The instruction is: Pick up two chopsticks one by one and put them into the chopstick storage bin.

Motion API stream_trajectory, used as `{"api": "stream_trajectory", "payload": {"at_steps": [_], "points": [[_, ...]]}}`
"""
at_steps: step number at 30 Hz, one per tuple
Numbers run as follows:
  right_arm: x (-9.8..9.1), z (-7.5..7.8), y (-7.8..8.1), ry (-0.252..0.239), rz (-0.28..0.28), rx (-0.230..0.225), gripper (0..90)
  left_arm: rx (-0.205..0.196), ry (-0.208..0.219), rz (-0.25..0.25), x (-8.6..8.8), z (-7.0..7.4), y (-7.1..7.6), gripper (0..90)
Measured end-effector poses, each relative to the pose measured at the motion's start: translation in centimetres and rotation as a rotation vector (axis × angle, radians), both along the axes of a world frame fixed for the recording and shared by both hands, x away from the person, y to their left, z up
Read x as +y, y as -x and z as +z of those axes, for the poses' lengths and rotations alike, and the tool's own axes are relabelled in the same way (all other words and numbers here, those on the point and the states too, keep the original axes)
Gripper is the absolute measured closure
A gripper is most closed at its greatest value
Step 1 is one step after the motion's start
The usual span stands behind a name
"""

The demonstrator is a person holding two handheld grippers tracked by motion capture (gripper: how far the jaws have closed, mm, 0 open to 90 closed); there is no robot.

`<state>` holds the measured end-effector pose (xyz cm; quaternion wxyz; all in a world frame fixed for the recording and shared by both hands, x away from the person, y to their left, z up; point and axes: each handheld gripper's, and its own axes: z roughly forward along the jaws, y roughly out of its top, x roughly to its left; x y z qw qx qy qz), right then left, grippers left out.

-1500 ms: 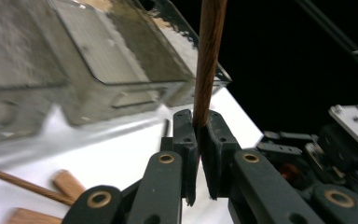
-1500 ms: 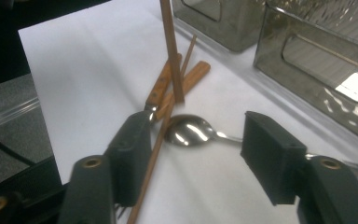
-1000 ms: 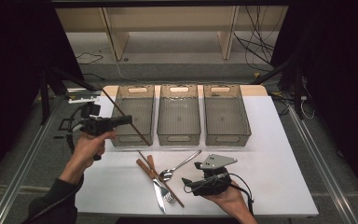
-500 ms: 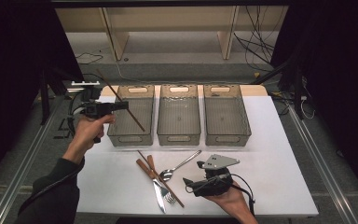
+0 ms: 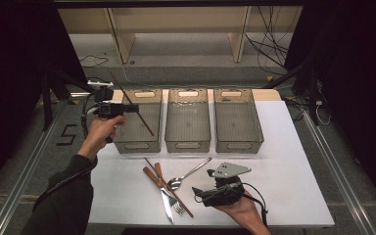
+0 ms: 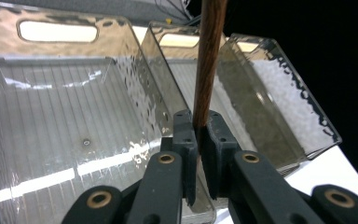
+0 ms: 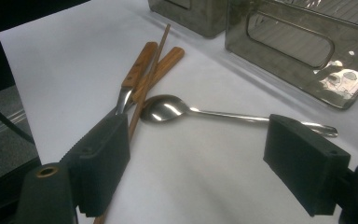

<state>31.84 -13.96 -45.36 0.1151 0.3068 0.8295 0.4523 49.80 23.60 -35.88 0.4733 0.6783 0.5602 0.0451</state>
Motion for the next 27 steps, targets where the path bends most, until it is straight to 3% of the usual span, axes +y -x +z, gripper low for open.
{"api": "stream_trajectory", "payload": {"at_steps": [7,27], "points": [[0.1,0.0,0.1,0.000,-0.003,-0.004,22.9,0.062,-0.023,-0.014,-0.7,-1.4,-1.0,84.5],[0.0,0.0,0.0,0.008,-0.001,-0.006,23.2,0.130,-0.019,-0.032,-1.4,-3.6,-1.7,84.3]]}}
